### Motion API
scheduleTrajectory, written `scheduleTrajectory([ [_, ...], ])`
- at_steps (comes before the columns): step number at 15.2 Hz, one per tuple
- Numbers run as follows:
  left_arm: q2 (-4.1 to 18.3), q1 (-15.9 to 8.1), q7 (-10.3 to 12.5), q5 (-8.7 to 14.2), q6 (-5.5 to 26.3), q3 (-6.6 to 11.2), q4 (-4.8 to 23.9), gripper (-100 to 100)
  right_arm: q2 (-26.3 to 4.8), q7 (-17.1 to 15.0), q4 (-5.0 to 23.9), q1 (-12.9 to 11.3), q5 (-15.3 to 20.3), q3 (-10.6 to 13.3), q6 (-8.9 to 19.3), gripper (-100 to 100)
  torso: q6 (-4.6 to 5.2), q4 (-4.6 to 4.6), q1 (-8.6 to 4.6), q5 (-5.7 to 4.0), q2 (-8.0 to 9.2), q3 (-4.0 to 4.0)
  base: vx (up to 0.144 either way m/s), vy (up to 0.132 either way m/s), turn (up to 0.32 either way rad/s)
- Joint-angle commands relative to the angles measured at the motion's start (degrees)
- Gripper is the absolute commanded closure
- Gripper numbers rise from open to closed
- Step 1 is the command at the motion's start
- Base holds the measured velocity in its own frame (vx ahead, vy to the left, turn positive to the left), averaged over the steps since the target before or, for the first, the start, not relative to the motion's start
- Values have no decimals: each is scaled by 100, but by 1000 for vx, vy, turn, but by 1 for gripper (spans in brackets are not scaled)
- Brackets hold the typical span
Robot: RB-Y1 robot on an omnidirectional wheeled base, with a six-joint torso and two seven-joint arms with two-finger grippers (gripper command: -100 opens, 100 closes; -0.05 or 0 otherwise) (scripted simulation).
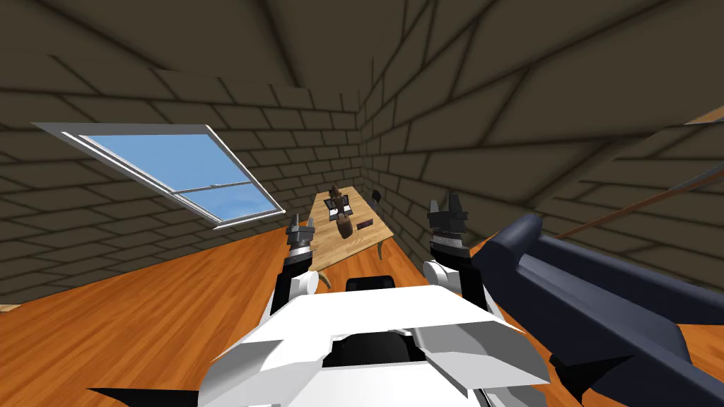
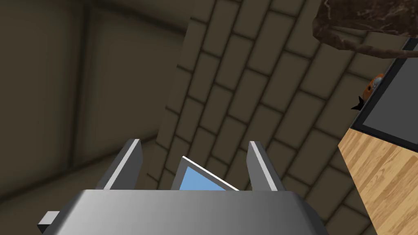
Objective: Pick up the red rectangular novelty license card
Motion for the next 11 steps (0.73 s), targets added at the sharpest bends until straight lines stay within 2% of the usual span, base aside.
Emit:
scheduleTrajectory([
  [1, 168, -2, 16, 26, 90, 37, 23, -100, 0, 0, 0, 0, 0, 0, 0, 0, 0, 0, 0, 0, 0, 0, -4, -17, -71],
  [4, 514, -9, 81, 129, 452, 188, 118, -100, 1, 0, 0, -1, 0, 1, 0, 0, 5, 1, -19, -4, 6, 3, -21, -64, -248],
  [5, 514, -9, 81, 129, 452, 188, 118, -100, 1, 0, 0, -2, 0, 1, 0, 0, 5, 2, -27, -5, 9, 5, -25, -80, -154],
  [6, 618, -12, 112, 179, 627, 263, 164, -100, 1, 0, 0, -1, 0, 1, 0, 0, 2, 2, -30, -7, 10, 6, -17, -85, -151],
  [7, 618, -12, 112, 179, 627, 263, 164, -100, 1, 0, 0, -1, 0, 1, 0, 0, 3, 2, -33, -7, 10, 5, -10, -82, -129],
  [8, 715, -15, 148, 236, 804, 349, 218, -100, 1, 0, 0, -1, 0, 1, 0, 0, 2, 2, -34, -8, 8, 5, -7, -82, -247],
  [9, 715, -15, 148, 236, 826, 349, 218, -100, 1, 0, 0, -1, 0, 2, 0, 0, 5, 1, -34, -8, 7, 4, -13, -72, -202],
  [10, 806, -18, 188, 299, 979, 446, 278, -100, 1, 0, 0, -1, 0, 1, 0, 0, 3, 1, -32, -7, 7, 4, -8, -83, -240],
  [11, 806, -18, 188, 299, 1049, 446, 278, -100, 1, 0, 0, -1, 0, 1, 0, 0, 4, 1, -34, -8, 7, 4, -1, -75, -196],
])
